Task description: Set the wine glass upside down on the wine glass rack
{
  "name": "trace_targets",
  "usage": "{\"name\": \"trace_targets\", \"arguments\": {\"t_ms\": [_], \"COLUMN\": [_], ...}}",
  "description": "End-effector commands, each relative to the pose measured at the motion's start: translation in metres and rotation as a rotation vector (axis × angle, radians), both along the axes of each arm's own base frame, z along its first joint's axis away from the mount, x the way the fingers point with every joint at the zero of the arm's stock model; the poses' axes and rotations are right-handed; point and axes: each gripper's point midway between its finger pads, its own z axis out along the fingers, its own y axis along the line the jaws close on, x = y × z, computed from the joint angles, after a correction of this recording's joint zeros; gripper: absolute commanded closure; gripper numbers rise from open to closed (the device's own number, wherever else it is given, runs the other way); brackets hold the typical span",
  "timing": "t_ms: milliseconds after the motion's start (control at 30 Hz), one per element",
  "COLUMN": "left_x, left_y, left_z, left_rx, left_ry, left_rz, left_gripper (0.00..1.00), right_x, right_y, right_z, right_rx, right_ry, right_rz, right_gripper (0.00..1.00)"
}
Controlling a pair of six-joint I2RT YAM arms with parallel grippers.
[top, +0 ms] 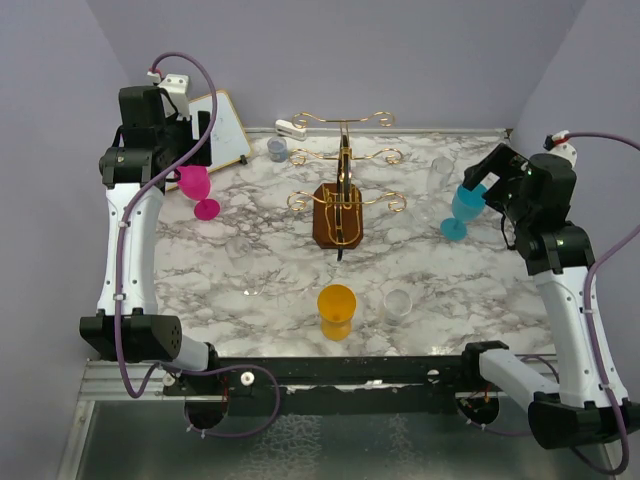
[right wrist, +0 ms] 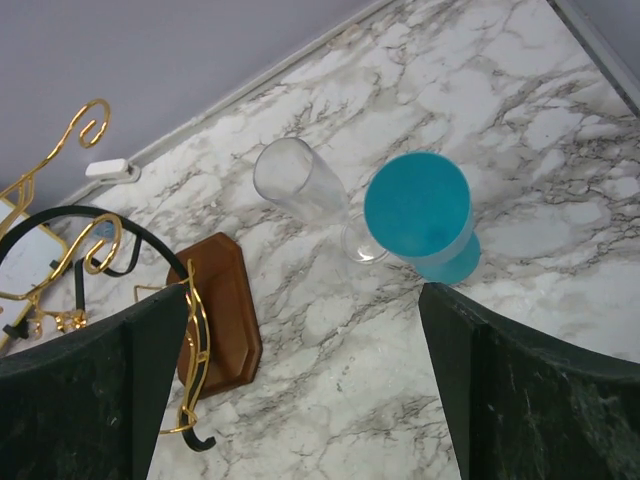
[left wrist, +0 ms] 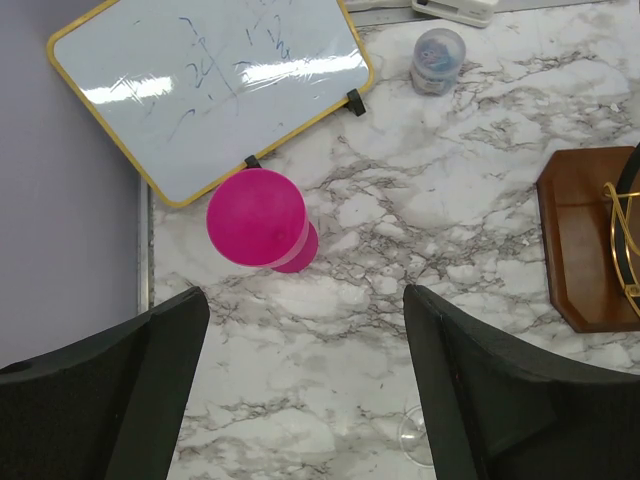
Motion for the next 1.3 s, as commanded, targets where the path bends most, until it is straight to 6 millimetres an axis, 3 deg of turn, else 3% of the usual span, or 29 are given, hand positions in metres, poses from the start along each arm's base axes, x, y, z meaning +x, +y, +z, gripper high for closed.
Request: {"name": "trace_targets", "arguments": {"t_ms": [0,167,433,633,733,867,933,1000,1133,1267], "left_x": [-0.002,-0.003,-0.005,-0.005,-0.006,-0.007,-0.008,-0.008,-0.008,-0.01], "left_y": [-0.001,0.0,0.0,-0.003,-0.003,-0.005,-0.008,-0.01,-0.01,-0.005], "left_z": [0.002,0.0,0.002,0.0,-0.001,-0.005,-0.009,-0.009,-0.008,-0.007], "left_rx": [-0.007,-0.005,-0.01,-0.017,-0.015,-0.02,-0.03,-0.036,-0.034,-0.019], "left_ry": [-0.008,-0.006,-0.009,-0.007,-0.005,0.005,0.009,0.009,0.006,-0.001], "left_rz": [-0.011,-0.011,-0.019,-0.032,-0.033,-0.045,-0.055,-0.065,-0.066,-0.045], "left_gripper": [0.18,0.18,0.18,0.18,0.17,0.17,0.17,0.17,0.17,0.17], "right_x": [0.002,-0.003,-0.008,-0.004,0.009,0.03,0.046,0.062,0.095,0.117], "right_y": [-0.01,-0.004,-0.012,-0.018,-0.031,-0.04,-0.045,-0.041,-0.017,-0.01], "right_z": [-0.004,0.002,-0.014,-0.021,-0.027,0.005,0.007,0.005,0.001,-0.016], "right_rx": [0.004,-0.01,-0.038,-0.174,-0.187,-0.213,-0.218,-0.21,-0.195,-0.212], "right_ry": [0.075,0.017,0.066,0.089,0.168,0.094,0.111,0.12,0.099,0.136], "right_rz": [-0.071,-0.017,-0.055,-0.001,-0.086,-0.13,-0.127,-0.094,0.051,0.113], "right_gripper": [0.01,0.01,0.01,0.01,0.07,0.22,0.31,0.4,0.47,0.54]}}
